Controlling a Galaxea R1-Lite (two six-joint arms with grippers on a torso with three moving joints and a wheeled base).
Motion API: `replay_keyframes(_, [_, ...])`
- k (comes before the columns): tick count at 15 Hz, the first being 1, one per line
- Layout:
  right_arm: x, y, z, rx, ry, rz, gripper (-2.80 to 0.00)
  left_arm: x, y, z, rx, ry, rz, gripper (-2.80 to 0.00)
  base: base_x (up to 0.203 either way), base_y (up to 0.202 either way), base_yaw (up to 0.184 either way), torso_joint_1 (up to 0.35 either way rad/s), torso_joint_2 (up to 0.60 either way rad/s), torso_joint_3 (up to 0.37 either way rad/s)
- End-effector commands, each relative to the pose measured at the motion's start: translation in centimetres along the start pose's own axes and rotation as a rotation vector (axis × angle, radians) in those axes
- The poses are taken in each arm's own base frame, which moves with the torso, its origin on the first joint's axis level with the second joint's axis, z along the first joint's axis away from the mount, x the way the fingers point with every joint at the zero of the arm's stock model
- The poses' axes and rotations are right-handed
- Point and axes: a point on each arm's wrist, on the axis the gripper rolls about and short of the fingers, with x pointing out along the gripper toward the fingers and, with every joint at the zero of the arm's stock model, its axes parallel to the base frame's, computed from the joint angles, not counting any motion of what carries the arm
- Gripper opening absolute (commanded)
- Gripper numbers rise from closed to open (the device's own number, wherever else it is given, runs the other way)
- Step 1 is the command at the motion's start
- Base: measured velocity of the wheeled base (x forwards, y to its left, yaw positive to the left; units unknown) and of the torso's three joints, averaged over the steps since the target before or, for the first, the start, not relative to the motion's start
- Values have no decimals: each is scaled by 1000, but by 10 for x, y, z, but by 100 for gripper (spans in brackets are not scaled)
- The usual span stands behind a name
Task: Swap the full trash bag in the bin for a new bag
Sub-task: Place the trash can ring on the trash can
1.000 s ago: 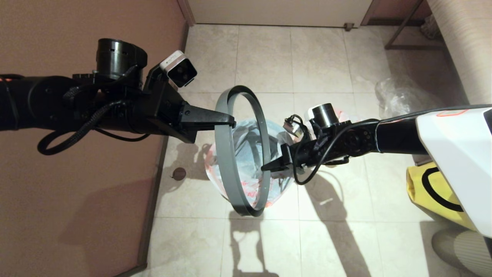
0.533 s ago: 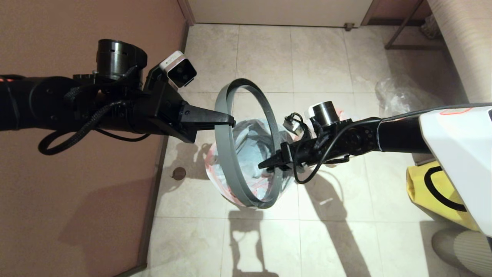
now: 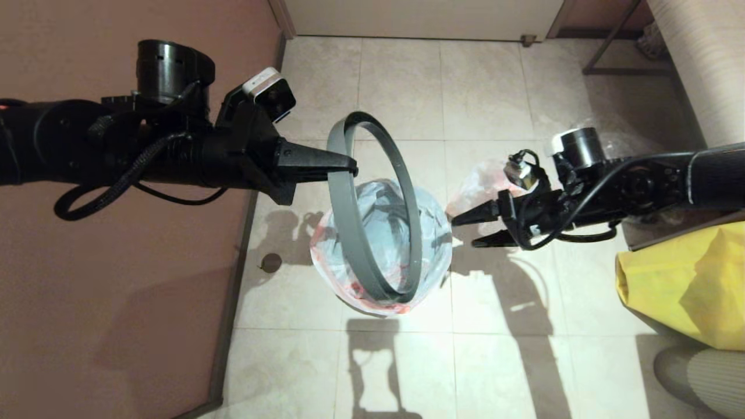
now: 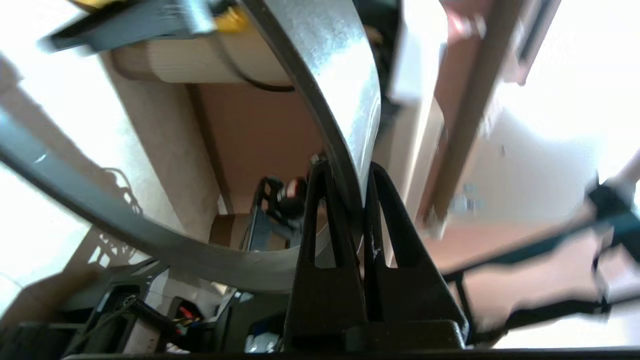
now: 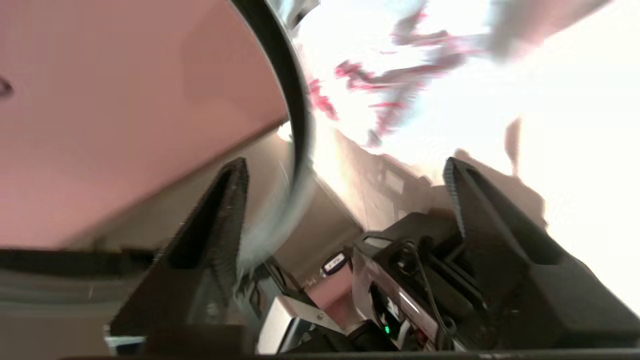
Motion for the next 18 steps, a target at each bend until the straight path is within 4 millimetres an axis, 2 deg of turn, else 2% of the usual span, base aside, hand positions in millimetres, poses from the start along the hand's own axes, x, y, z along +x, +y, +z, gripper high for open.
replay_keyframes(1, [-32,4,-4,4,-58,-11,0,5,-3,11,-97,-36,46,-280,0,0,0,0,0,0])
replay_keyframes(3, [-38,2,-3,-12,-94,-15,0,21,-1,25,-232,-145,154,-280,0,0,0,0,0,0])
replay_keyframes(5, [-36,9,-1,-45,-163,-92,0,29,-9,40,-331,-278,186,-280,0,0,0,0,0,0])
replay_keyframes(7, [-27,22,2,-104,-291,-230,0,25,-31,50,-377,-359,164,-280,0,0,0,0,0,0])
replay_keyframes(10, [-12,46,0,-255,-457,-473,0,17,-73,51,-393,-410,157,-280,0,0,0,0,0,0])
replay_keyframes(12, [-2,66,-3,-354,-574,-592,0,17,-85,53,-425,-454,203,-280,0,0,0,0,0,0])
replay_keyframes(13, [3,75,-3,-410,-656,-600,0,19,-83,53,-436,-488,233,-280,0,0,0,0,0,0])
replay_keyframes(16, [19,85,-10,-634,-808,-623,0,26,-66,58,-448,-658,363,-280,0,0,0,0,0,0])
replay_keyframes(18, [32,87,-22,-745,-842,-616,0,36,-53,61,-440,-742,428,-280,0,0,0,0,0,0])
